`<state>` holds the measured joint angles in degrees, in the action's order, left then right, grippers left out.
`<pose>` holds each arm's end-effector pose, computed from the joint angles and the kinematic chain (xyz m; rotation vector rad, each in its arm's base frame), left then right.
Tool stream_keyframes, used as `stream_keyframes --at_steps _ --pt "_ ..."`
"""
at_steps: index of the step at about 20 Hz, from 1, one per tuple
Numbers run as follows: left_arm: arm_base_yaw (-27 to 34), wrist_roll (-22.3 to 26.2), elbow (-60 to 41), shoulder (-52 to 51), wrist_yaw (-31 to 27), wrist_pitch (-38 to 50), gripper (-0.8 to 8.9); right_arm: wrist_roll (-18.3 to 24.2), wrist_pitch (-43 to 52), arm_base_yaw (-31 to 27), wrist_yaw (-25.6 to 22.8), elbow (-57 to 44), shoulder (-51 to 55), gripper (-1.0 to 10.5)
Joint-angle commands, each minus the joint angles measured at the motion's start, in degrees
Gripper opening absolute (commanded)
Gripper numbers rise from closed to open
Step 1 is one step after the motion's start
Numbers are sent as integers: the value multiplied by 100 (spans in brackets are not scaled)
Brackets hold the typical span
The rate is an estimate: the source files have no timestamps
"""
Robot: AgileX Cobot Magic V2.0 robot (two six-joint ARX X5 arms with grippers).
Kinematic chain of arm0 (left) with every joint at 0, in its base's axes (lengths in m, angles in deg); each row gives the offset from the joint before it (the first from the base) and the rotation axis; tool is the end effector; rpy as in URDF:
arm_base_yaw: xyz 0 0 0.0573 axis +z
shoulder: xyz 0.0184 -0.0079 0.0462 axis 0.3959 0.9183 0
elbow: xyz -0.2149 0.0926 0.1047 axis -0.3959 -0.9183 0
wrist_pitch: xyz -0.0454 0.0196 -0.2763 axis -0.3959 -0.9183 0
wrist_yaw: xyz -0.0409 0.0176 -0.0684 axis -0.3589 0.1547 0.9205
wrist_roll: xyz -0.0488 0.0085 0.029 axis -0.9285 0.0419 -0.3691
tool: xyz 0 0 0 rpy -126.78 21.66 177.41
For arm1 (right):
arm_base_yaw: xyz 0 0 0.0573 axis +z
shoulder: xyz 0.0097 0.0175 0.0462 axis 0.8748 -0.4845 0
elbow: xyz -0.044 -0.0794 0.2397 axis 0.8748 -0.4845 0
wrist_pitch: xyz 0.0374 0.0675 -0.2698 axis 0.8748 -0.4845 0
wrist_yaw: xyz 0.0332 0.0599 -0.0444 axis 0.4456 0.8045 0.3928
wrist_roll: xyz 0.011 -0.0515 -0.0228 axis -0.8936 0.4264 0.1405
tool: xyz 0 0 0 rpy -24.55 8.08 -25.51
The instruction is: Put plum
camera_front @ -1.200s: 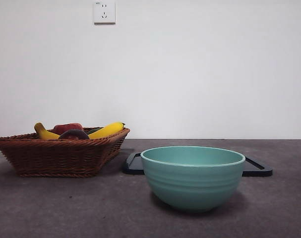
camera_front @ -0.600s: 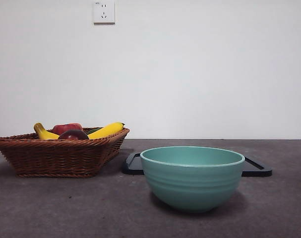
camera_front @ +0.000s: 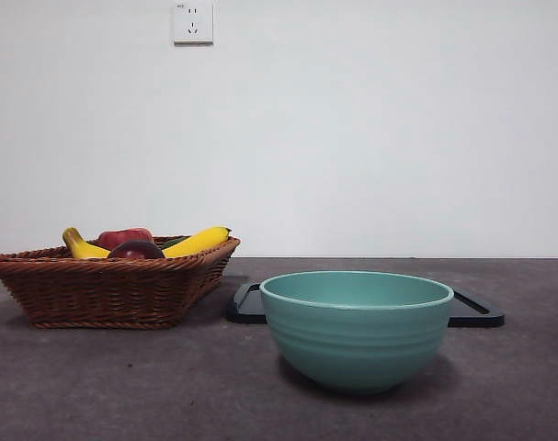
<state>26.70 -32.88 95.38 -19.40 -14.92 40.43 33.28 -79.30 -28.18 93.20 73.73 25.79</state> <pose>0.1386 0.0055 0.1923 0.2141 0.0293 -0.0192 0.1282 0.0914 0.3265 -0.0134 0.8739 0.6720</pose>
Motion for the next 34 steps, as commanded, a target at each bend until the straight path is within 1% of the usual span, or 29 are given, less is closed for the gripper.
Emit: stream_keyframes --at_steps 1,6,11,34 --pt "15 -83 -201 -149 -28 68 8 28 22 31 -2 83 -24 6" --pt "15 -153 -614 -365 -28 46 8 28 22 31 -2 83 -24 6" --pt "15 -153 -638 -455 -28 -667 8 28 22 31 -2 83 -24 6" --pt "13 -170 -636 -452 -28 -660 8 52 24 31 -2 83 -13 6"
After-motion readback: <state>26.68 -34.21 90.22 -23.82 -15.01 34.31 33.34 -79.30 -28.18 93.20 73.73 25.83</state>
